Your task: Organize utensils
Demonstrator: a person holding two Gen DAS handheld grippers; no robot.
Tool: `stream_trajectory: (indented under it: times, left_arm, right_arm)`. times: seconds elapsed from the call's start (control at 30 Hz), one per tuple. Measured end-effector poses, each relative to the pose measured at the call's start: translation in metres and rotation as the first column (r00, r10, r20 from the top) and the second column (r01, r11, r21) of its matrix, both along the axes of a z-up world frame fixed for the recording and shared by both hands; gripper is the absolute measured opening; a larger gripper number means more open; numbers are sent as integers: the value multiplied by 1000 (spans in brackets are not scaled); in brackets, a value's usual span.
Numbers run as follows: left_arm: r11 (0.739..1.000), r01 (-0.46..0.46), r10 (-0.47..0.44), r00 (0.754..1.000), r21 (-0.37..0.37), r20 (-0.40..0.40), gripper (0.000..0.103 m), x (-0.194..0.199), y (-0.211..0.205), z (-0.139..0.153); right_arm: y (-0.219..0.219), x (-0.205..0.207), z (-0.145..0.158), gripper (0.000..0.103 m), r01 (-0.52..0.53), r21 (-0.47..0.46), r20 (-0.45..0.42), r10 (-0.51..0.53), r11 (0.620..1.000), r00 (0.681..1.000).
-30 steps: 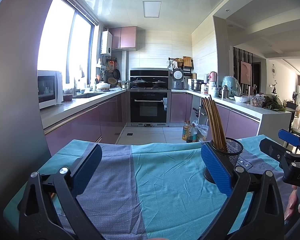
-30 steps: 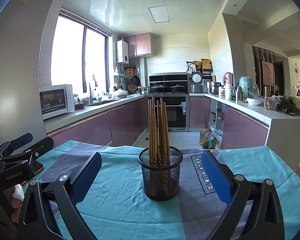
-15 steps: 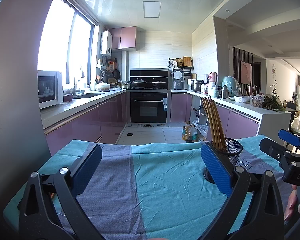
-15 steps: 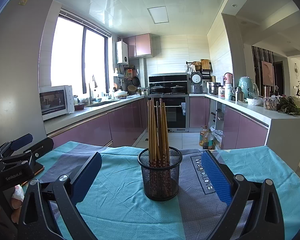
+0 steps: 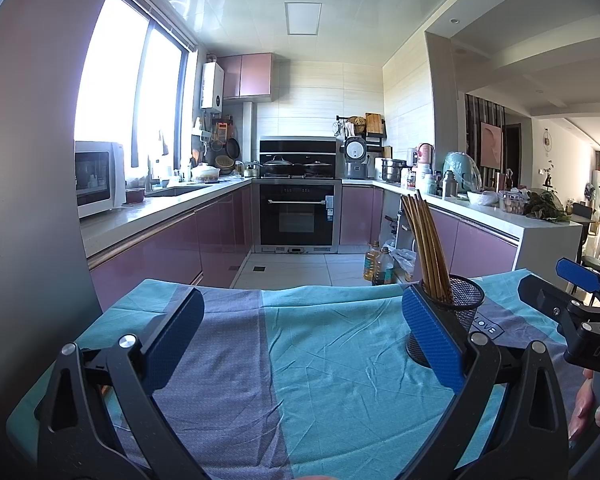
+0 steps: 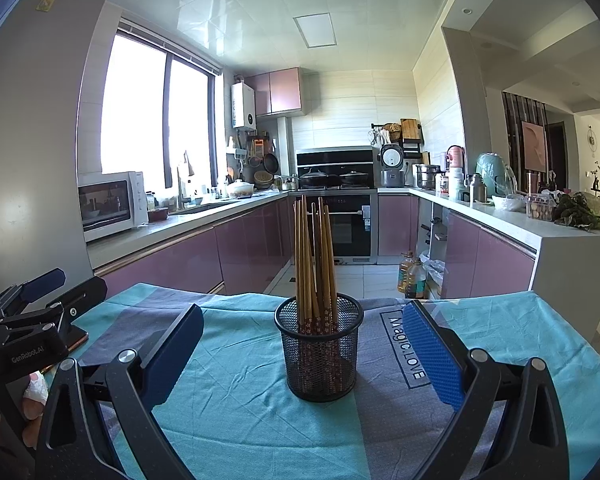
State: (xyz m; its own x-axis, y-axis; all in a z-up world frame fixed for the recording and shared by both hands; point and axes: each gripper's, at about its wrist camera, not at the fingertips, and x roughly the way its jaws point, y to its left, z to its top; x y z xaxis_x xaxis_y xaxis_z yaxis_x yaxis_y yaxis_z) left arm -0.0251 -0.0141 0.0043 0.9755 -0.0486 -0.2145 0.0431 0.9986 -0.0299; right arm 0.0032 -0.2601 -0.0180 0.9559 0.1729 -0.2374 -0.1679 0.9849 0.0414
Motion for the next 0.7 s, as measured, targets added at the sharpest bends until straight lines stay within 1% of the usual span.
stream_trajectory:
  times: [0.7]
  left_arm:
    - [1000,-1,1,1000,-1,0,97,0,0,0]
  right_arm:
    - [0,0,1,96,3,2,1,-3,1000,1000]
